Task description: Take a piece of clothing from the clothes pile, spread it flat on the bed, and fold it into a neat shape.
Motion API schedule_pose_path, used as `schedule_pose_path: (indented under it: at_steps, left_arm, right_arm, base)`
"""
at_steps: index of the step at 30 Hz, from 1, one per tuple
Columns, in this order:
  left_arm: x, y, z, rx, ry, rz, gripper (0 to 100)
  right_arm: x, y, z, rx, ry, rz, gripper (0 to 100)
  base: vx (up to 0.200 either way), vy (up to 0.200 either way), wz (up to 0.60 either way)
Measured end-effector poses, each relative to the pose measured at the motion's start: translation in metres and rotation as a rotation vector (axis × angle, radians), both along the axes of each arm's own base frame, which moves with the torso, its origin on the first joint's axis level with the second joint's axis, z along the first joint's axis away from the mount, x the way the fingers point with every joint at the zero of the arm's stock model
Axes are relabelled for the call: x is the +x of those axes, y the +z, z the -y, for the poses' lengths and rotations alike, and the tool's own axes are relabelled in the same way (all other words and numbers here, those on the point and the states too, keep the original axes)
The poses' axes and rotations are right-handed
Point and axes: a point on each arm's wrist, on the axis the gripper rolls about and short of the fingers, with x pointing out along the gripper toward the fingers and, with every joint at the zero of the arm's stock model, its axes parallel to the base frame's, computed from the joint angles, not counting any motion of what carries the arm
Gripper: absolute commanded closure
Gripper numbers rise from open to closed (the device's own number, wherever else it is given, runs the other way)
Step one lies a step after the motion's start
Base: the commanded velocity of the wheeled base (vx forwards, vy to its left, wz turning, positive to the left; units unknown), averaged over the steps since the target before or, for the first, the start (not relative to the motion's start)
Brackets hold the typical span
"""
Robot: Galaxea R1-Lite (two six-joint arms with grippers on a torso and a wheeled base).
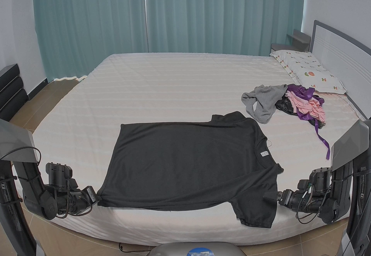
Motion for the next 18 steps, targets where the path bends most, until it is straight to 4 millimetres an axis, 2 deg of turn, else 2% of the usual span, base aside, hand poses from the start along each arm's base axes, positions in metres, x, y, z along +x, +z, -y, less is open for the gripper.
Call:
schedule_pose_path:
  at_steps: [8, 9, 18]
  left_arm:
    - [0.0, -0.0002, 0.0, 0.0, 0.0, -0.001, 100]
    - [0.0, -0.0002, 0.0, 0.0, 0.0, -0.001, 100]
    - [-0.0002, -0.0003, 0.0, 0.0, 0.0, -0.002, 100]
  right_arm:
    - [0.0075, -0.0021, -0.0057, 0.02, 0.005, 0.011, 0]
    - [0.0082, -0.0021, -0.0061, 0.026, 0.0, 0.01, 100]
    - [0.0063, -0.0024, -0.0039, 0.022, -0.02, -0.001, 100]
  base:
    - [0.0, 0.0, 0.0]
    - [0.0, 0.0, 0.0]
    - [0.0, 0.0, 0.0]
